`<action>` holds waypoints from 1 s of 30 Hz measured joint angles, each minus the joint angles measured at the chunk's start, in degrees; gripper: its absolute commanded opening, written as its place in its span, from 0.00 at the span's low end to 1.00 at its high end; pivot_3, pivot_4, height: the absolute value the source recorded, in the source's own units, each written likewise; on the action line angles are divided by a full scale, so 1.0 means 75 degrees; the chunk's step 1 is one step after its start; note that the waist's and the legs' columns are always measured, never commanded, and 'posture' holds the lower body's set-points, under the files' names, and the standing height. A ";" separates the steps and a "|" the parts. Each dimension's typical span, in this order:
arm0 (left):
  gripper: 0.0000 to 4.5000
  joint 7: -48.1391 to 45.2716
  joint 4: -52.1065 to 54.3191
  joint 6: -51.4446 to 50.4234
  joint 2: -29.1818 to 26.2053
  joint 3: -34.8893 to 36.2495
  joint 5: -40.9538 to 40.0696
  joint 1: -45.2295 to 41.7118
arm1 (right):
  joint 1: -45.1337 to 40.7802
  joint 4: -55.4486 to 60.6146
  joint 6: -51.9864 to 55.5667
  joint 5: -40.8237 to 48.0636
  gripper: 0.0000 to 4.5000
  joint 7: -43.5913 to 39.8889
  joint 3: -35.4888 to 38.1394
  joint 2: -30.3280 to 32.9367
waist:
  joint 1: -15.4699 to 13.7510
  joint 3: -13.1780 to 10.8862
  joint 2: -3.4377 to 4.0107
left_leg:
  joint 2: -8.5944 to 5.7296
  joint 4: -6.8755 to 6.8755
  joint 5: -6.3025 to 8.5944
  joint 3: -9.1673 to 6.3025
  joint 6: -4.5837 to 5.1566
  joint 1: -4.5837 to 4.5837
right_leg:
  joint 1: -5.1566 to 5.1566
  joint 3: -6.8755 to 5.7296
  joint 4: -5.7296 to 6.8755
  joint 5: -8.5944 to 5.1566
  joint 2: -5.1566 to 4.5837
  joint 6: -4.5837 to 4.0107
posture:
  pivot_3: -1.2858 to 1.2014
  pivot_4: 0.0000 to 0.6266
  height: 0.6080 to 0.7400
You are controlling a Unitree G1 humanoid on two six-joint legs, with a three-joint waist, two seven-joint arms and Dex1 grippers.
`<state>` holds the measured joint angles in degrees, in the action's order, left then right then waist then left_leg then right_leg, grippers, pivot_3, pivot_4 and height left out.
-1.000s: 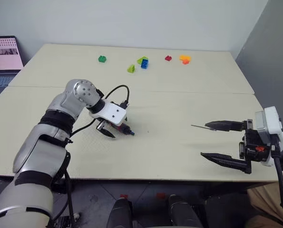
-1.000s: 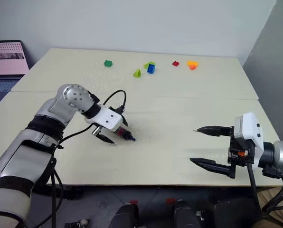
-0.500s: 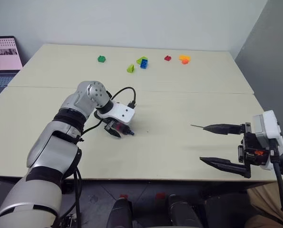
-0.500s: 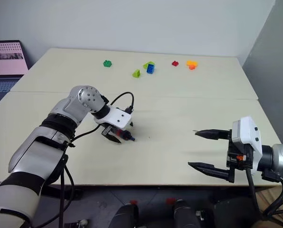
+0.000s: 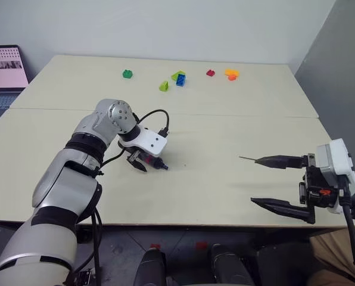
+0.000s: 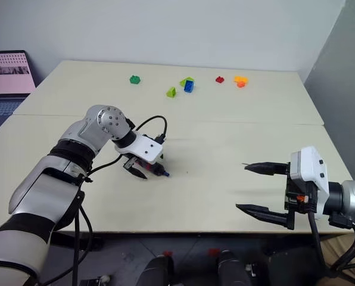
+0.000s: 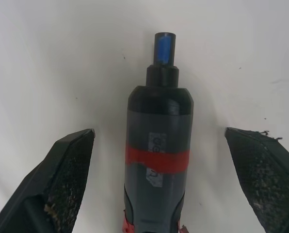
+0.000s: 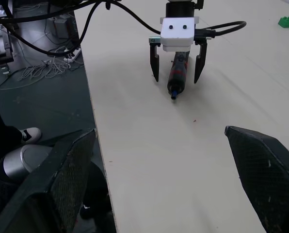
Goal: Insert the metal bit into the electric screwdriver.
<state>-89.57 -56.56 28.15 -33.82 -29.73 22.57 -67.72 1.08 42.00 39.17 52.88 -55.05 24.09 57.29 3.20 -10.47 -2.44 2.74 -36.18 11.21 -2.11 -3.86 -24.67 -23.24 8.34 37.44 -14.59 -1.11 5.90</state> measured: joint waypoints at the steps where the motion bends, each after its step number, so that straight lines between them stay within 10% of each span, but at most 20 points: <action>1: 1.00 -0.0004 0.0000 0.0003 0.0000 0.0000 0.0000 0.0000 | -0.0004 -0.0003 0.0000 0.0000 0.99 0.0000 0.0000 0.0017 | 0.0000 0.0000 0.0000 | 0.0000 0.0000 0.0000 -0.0001 0.0000 0.0000 | 0.0000 -0.0001 0.0001 0.0000 0.0000 0.0000 | 0.52 0.24 1.00; 30: 1.00 -0.0115 -0.0388 -0.0005 0.0374 -0.0146 0.0253 -0.0107 | 0.0087 0.0046 0.0074 0.0080 0.99 0.0053 -0.0011 0.0064 | 0.0008 0.0000 0.0000 | -0.0003 -0.0032 -0.0006 -0.0013 0.0010 0.0000 | 0.0000 -0.0004 0.0044 -0.0006 0.0004 -0.0009 | 0.52 0.24 1.00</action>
<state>-90.43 -59.47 28.12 -31.02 -30.83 24.46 -68.53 1.73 42.35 39.72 53.48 -54.65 24.01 57.76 3.26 -10.47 -2.44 2.72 -36.42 11.17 -2.21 -3.78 -24.67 -23.24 8.30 37.77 -14.64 -1.08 5.84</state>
